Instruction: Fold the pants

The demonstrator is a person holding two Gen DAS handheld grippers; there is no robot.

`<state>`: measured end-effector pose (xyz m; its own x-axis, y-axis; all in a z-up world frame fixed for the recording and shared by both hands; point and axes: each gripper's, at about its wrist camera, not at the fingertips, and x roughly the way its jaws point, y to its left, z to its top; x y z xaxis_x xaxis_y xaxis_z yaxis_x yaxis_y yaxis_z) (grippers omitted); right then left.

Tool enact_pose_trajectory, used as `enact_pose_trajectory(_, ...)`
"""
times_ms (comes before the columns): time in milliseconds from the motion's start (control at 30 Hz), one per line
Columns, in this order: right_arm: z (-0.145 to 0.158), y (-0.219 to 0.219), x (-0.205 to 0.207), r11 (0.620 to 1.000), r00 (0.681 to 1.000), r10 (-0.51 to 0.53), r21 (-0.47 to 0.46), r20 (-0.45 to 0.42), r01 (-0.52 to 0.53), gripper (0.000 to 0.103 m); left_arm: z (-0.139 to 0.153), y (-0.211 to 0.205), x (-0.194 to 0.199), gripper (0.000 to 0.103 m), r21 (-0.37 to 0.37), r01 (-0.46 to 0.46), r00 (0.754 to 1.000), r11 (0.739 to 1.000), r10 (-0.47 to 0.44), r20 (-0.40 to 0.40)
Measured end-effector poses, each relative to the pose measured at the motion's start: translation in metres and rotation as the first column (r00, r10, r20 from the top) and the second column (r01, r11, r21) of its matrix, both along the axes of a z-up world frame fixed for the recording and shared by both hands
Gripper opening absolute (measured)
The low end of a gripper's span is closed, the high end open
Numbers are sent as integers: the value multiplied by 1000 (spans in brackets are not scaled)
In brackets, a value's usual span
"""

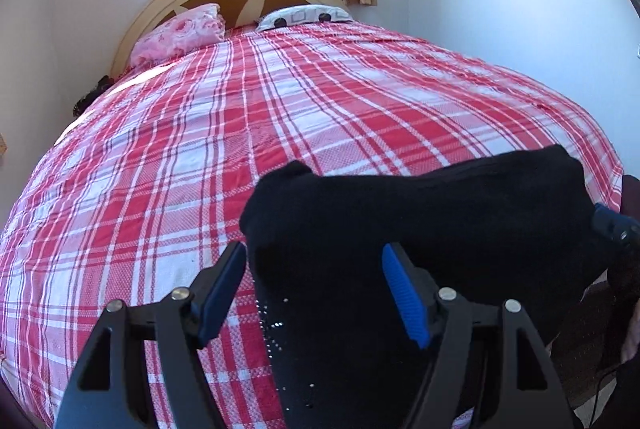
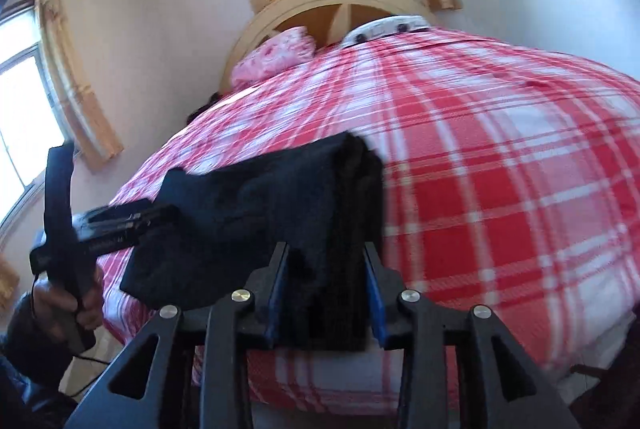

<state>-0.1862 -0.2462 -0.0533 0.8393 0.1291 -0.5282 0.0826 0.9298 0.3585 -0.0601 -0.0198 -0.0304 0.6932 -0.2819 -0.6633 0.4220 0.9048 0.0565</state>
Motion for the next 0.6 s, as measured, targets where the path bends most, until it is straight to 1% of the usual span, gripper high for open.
enact_pose_trajectory(67,12,-8,-18,996,996,-77,-31,45,79,37,8,2,-2,74,5,-10,999,1000,10,33)
enact_pose_trajectory(100,20,-9,-26,991,991,-109,-65,72,114,37,12,1,-3,76,8,-10,999,1000,9,54)
enact_pose_trajectory(133,26,-7,-31,990,991,-101,-88,86,109,36,17,-1,-4,79,8,-4,997,1000,4,76)
enact_pose_trajectory(167,32,-2,-32,990,992,-78,-108,94,88,36,21,-3,-5,80,4,5,996,1000,-5,89)
enact_pose_trajectory(233,40,20,-27,988,995,3,-157,102,13,29,27,-13,-6,80,-4,35,994,999,-34,107)
enact_pose_trajectory(300,39,38,-19,984,992,79,-167,94,-63,29,29,-25,-3,80,1,56,992,998,-56,115)
enact_pose_trajectory(367,30,50,-11,978,991,108,-186,74,-92,29,25,-38,2,80,8,86,990,996,-86,113)
enact_pose_trajectory(433,14,54,-2,980,994,109,-172,27,-103,29,12,-47,17,80,29,76,994,997,-78,72)
enact_pose_trajectory(467,6,55,-1,982,995,99,-161,4,-97,29,6,-46,24,80,20,67,997,998,-68,43)
enact_pose_trajectory(500,-4,50,2,986,996,82,-145,-22,-84,29,-2,-43,34,81,-8,40,999,999,-40,-13)
enact_pose_trajectory(533,-9,45,0,991,997,78,-108,-3,-78,29,-9,-32,49,82,-67,10,997,998,-16,-82)
enact_pose_trajectory(567,-11,40,-4,995,997,78,-68,24,-77,29,-12,-25,55,82,-110,-2,993,994,-11,-120)
enact_pose_trajectory(600,-14,33,-4,997,997,76,-12,33,-75,29,-17,-15,67,82,-157,-31,984,987,2,-176)
